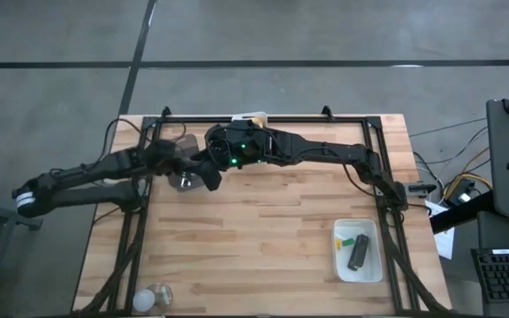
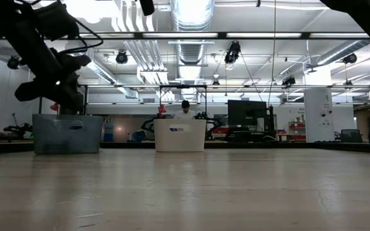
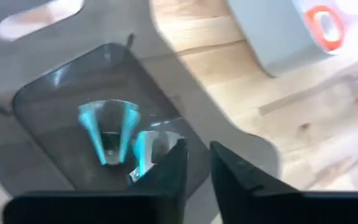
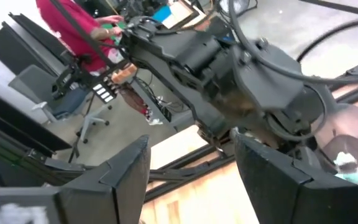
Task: Pick and place Stapler, Stapler remover, tape
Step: Return to Home Position
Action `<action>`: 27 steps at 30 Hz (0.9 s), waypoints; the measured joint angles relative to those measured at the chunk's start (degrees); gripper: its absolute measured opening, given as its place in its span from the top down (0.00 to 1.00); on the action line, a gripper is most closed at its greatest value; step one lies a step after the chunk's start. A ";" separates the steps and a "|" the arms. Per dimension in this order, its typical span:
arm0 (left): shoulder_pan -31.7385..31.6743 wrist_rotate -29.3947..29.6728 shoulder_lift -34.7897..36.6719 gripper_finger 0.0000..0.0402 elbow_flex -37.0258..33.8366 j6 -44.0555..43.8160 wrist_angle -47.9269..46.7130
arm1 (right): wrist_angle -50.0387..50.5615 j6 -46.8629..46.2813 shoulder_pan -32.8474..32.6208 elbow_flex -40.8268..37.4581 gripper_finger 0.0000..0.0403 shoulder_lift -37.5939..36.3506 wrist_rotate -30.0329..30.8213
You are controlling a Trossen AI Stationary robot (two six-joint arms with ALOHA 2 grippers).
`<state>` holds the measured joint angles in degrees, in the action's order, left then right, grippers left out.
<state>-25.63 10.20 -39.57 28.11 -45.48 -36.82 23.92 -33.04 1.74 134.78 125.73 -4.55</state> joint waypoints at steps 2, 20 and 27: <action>0.02 -0.51 0.04 0.77 1.09 1.40 0.07 | 0.68 -0.74 0.02 0.00 0.44 0.00 0.04; 3.19 -19.18 6.28 0.97 9.34 9.22 5.69 | 5.95 5.77 -0.14 -0.24 0.96 0.00 -1.49; 8.90 -19.54 17.30 0.99 9.19 11.86 10.70 | 5.89 15.40 -2.91 -0.33 0.98 0.00 -1.70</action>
<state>-16.73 -9.34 -22.27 37.30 -33.62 -26.12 29.81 -17.64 -1.18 134.45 125.73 -6.25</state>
